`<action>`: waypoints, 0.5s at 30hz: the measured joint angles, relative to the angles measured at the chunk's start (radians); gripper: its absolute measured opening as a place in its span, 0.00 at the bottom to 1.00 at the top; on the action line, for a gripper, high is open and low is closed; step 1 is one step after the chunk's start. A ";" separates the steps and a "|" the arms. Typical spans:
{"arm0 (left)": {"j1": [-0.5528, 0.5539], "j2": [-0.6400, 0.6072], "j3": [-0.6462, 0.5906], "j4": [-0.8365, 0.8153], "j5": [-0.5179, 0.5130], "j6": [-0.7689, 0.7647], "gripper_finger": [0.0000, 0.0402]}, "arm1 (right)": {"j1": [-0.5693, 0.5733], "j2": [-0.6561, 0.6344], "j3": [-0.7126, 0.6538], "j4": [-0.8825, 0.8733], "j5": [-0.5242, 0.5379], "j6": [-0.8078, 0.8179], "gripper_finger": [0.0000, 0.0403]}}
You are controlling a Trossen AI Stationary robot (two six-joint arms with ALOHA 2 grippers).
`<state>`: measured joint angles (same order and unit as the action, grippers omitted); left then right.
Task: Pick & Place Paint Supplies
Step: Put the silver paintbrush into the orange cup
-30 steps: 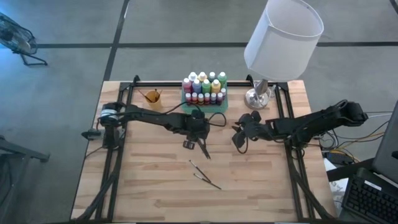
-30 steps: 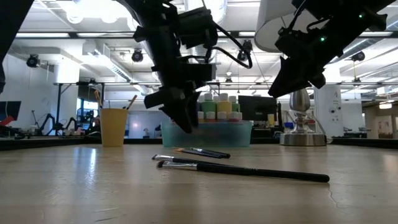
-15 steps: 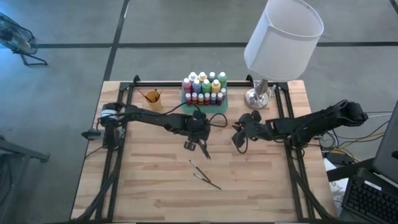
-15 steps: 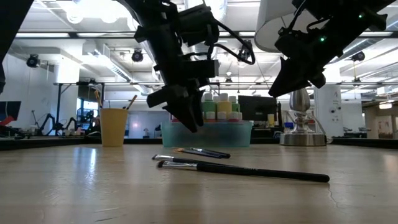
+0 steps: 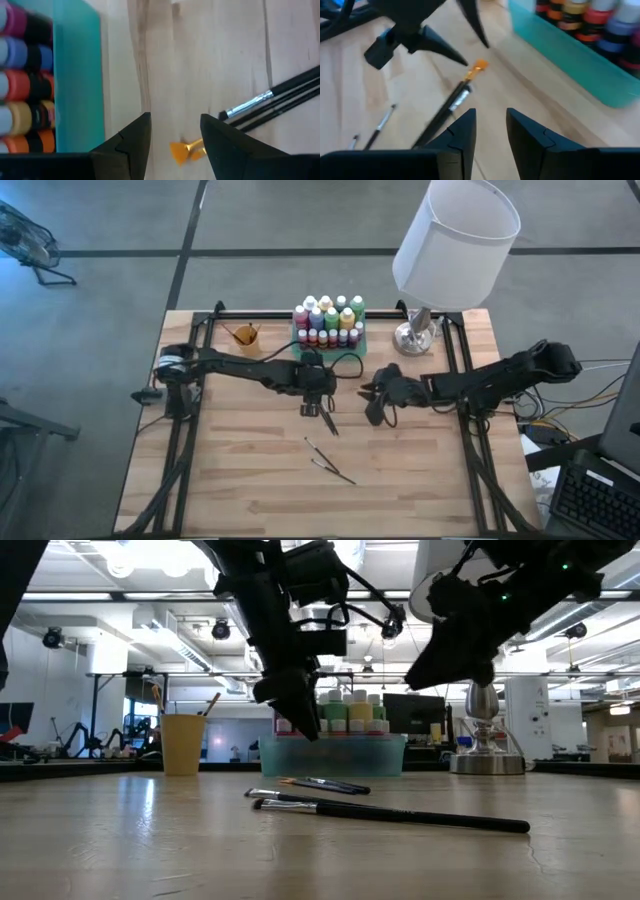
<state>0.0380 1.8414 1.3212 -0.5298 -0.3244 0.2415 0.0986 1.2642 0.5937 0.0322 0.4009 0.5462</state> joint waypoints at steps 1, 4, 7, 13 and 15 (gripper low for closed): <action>-0.001 -0.005 0.000 -0.012 0.000 -0.007 0.44 | 0.000 0.018 0.002 0.026 -0.021 -0.014 0.26; -0.012 -0.038 -0.003 -0.040 0.016 -0.064 0.43 | 0.000 0.079 0.003 0.121 -0.058 -0.029 0.27; -0.026 -0.097 -0.042 0.003 0.037 -0.096 0.39 | 0.000 0.147 0.004 0.231 -0.101 -0.047 0.29; -0.043 -0.308 -0.259 0.292 0.036 -0.121 0.33 | -0.001 0.271 0.055 0.286 -0.122 -0.083 0.32; -0.043 -0.388 -0.342 0.381 0.035 -0.146 0.32 | -0.001 0.319 0.092 0.287 -0.118 -0.083 0.33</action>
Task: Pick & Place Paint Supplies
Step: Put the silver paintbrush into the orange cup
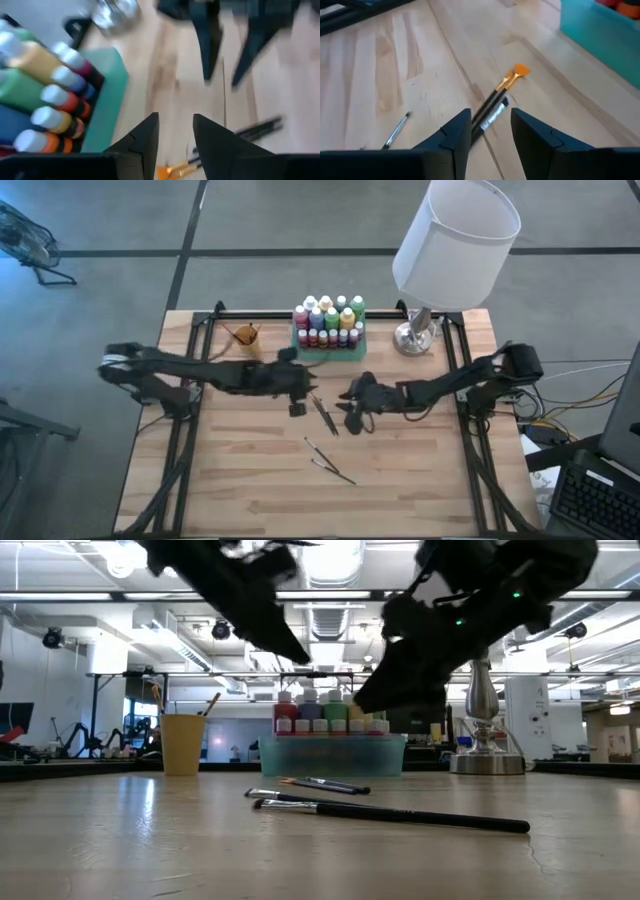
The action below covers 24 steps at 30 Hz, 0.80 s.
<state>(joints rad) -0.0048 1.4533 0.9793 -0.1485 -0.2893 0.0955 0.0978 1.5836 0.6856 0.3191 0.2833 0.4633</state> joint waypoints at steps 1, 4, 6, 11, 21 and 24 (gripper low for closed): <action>0.000 -0.046 -0.043 0.048 -0.002 -0.012 0.31 | 0.000 0.025 0.020 0.000 0.001 0.000 0.34; 0.000 -0.172 -0.161 0.219 -0.014 -0.023 0.30 | 0.000 0.105 0.088 -0.001 0.004 0.000 0.36; 0.000 -0.253 -0.232 0.326 -0.019 -0.023 0.30 | 0.000 0.151 0.129 -0.012 0.008 0.001 0.37; 0.000 -0.426 -0.378 0.469 -0.019 -0.030 0.30 | 0.000 0.232 0.199 -0.070 0.057 0.045 0.39; 0.000 -0.653 -0.556 0.514 -0.017 -0.029 0.30 | 0.001 0.312 0.221 -0.072 0.062 0.112 0.33; 0.000 -0.678 -0.592 0.515 -0.016 -0.029 0.30 | 0.002 0.318 0.223 -0.061 0.062 0.113 0.31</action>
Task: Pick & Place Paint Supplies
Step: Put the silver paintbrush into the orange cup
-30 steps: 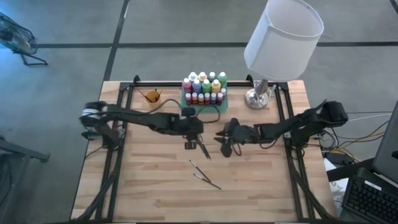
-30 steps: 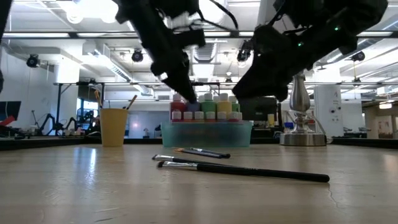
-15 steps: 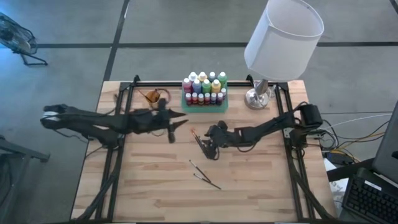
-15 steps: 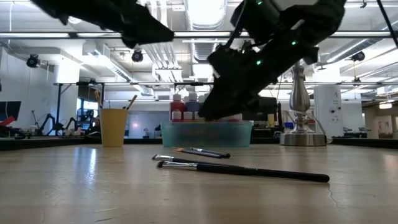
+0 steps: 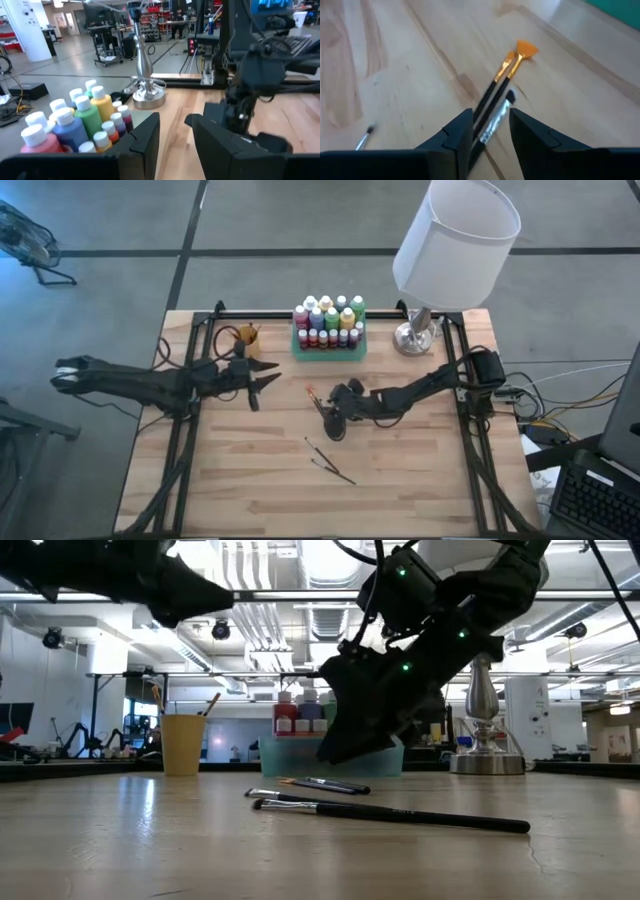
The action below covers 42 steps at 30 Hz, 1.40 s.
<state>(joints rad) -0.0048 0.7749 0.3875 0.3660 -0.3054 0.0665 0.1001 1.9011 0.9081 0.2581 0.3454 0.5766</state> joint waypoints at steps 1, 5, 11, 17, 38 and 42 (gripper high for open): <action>0.000 -0.005 -0.008 0.001 0.000 0.000 0.30 | 0.000 0.001 0.002 0.004 0.000 0.000 0.31; 0.000 -0.009 -0.045 0.000 0.000 0.000 0.30 | 0.000 0.014 0.008 0.006 0.002 0.001 0.30; 0.000 -0.003 -0.055 -0.010 0.000 0.000 0.30 | 0.000 0.052 0.014 0.012 0.021 0.018 0.35; 0.000 -0.004 -0.056 -0.011 0.000 0.000 0.30 | 0.001 0.091 0.035 0.011 0.021 0.028 0.40; 0.000 0.000 -0.057 -0.030 0.000 0.000 0.30 | 0.000 0.103 0.050 -0.041 0.027 0.003 0.26; 0.000 0.000 -0.057 -0.031 0.000 0.001 0.30 | 0.000 0.103 0.049 -0.042 0.026 0.004 0.25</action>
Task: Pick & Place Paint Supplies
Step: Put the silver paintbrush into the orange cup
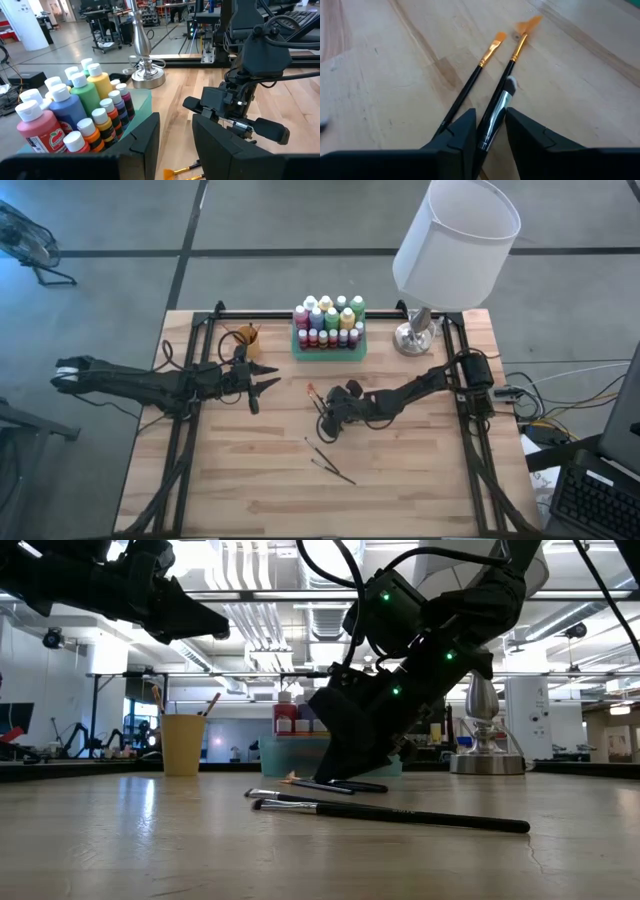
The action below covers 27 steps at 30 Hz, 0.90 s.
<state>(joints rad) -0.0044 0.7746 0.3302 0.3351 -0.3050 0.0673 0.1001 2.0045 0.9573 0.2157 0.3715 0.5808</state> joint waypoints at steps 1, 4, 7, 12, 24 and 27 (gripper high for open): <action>0.000 0.000 0.000 0.000 0.000 0.000 0.30 | 0.000 0.000 0.000 0.000 -0.002 0.000 0.26; 0.000 0.000 0.000 0.000 0.000 0.000 0.30 | 0.000 0.000 0.000 -0.001 -0.008 0.006 0.29; 0.000 0.000 0.000 0.000 0.000 0.000 0.30 | 0.000 -0.002 -0.001 -0.002 -0.014 0.011 0.34; 0.000 0.000 0.000 0.000 0.000 0.000 0.30 | 0.000 -0.003 -0.001 -0.004 -0.016 0.010 0.42; 0.000 0.000 0.000 0.000 0.000 0.000 0.30 | 0.000 -0.046 -0.006 -0.078 -0.012 -0.005 0.48; 0.000 0.000 0.000 -0.003 0.000 0.000 0.30 | 0.000 -0.052 -0.008 -0.100 -0.007 -0.010 0.46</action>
<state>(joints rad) -0.0044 0.7746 0.3302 0.3318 -0.3050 0.0669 0.0998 1.9522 0.9497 0.1161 0.3643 0.5712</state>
